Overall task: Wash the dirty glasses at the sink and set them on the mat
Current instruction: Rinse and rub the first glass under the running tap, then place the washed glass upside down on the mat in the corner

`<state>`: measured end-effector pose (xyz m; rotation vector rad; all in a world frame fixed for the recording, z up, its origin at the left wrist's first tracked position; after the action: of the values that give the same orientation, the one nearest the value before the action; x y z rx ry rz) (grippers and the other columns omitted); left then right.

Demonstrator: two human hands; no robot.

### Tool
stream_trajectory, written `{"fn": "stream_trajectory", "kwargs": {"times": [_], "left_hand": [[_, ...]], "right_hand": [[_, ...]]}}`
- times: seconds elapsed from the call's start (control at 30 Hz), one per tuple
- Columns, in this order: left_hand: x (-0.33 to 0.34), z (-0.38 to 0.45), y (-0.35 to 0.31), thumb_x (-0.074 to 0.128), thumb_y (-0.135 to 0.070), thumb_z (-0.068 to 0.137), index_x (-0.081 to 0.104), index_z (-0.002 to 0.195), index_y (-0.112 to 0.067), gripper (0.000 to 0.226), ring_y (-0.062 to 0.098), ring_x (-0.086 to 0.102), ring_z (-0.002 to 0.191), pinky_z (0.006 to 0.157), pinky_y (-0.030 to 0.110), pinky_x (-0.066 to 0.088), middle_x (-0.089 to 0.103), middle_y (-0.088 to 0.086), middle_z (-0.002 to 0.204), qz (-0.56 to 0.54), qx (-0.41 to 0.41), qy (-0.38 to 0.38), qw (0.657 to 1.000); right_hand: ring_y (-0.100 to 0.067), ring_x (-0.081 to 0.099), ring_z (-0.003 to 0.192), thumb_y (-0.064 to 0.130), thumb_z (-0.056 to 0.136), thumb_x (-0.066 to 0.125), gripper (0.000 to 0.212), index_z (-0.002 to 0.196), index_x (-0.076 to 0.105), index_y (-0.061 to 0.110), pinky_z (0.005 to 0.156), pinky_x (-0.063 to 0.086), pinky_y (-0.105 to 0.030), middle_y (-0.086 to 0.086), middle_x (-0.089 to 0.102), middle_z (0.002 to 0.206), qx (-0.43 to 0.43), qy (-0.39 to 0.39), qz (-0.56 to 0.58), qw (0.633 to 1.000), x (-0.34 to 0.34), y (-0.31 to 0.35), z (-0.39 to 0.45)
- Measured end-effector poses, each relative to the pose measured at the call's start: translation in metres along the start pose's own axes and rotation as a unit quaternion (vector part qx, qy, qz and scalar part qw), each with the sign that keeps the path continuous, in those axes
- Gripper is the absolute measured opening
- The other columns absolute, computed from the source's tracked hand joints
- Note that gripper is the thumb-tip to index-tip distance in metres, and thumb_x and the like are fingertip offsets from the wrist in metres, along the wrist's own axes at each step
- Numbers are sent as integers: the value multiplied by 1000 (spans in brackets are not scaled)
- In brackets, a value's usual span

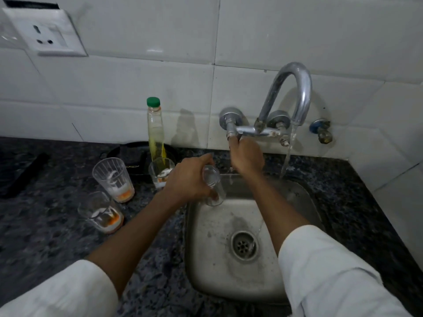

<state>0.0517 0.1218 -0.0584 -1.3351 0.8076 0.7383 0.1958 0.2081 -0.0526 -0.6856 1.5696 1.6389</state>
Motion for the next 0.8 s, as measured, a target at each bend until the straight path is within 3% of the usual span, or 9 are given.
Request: {"fn": "stream_trajectory", "kwargs": {"times": [0.1, 0.2, 0.27, 0.33, 0.4, 0.5, 0.63, 0.73, 0.8], "left_hand": [[-1, 2, 1, 87, -52, 42, 58, 91, -31, 61, 17, 66, 84, 70, 38, 55, 69, -9, 90, -20, 9, 10, 1000], [-4, 6, -2, 83, -70, 37, 62, 94, -31, 72, 15, 65, 85, 73, 36, 55, 70, -10, 92, -24, 21, 25, 999], [-8, 5, -10, 81, -78, 37, 63, 104, -33, 82, 15, 64, 92, 77, 35, 55, 70, -9, 100, -11, 28, 31, 999], [-9, 1, -23, 80, -79, 43, 59, 119, -32, 91, 18, 63, 101, 83, 36, 53, 68, -6, 112, 3, 36, 42, 998], [-6, -4, -38, 77, -79, 50, 55, 126, -29, 93, 19, 62, 106, 84, 33, 51, 67, -4, 118, 20, 36, 51, 998], [1, -18, -58, 74, -79, 58, 54, 126, -28, 88, 16, 62, 100, 80, 31, 48, 65, -6, 113, 0, 24, 57, 998], [14, -50, -68, 68, -48, 88, 55, 132, -20, 54, 11, 69, 96, 82, 28, 56, 67, -4, 116, -242, -12, 133, 961], [15, -79, -61, 61, -22, 97, 56, 127, -12, 32, -3, 68, 68, 56, 11, 50, 67, -2, 95, -332, -63, 110, 935], [19, -96, -52, 63, -17, 96, 60, 121, -13, 25, 3, 67, 71, 54, 13, 48, 68, -1, 92, -322, -82, 104, 937]], "right_hand": [[-31, 68, 70, 57, 93, 38, 60, 77, 66, 7, 67, 57, -43, -10, 70, 75, 33, 72, 140, 987, 6, -14, -4], [-24, 66, 86, 16, 97, 48, 19, 102, 64, 7, 69, 51, -31, -6, 68, 95, -1, 160, 176, 971, -2, -31, -31], [-14, 63, 101, 1, 90, 58, 34, 122, 57, 15, 72, 50, -21, 1, 64, 116, -24, 262, 208, 942, -5, -45, -64], [-2, 60, 106, 0, 78, 75, 55, 121, 55, 27, 77, 51, -16, 11, 62, 118, -56, 324, 228, 916, -5, -51, -97], [9, 63, 93, 3, 68, 85, 56, 108, 58, 32, 75, 50, -10, 16, 65, 106, -59, 294, 251, 920, -5, -52, -116], [14, 63, 78, 7, 62, 90, 49, 99, 64, 26, 67, 47, -8, 15, 68, 91, -46, 170, 290, 941, -13, -53, -131], [10, 60, 62, 12, 58, 91, 40, 84, 63, 26, 53, 41, -7, 13, 64, 73, -32, 106, 237, 965, -33, -72, -144], [-8, 67, 74, 24, 46, 89, 53, 94, 69, 21, 65, 53, -24, 5, 71, 84, 8, 93, 226, 970, -43, -90, -153], [-14, 70, 75, 32, 36, 84, 62, 95, 70, 20, 69, 56, -32, 4, 73, 83, 6, 99, 225, 969, -48, -96, -158]]}}
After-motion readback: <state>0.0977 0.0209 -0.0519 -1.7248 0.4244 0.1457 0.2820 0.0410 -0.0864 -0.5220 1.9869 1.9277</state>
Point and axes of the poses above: each hand's wrist, its own z-axis towards the middle knuckle, its own x-axis out of the palm, y = z × x, the point moved 6 cm from there along z, towards the middle knuckle
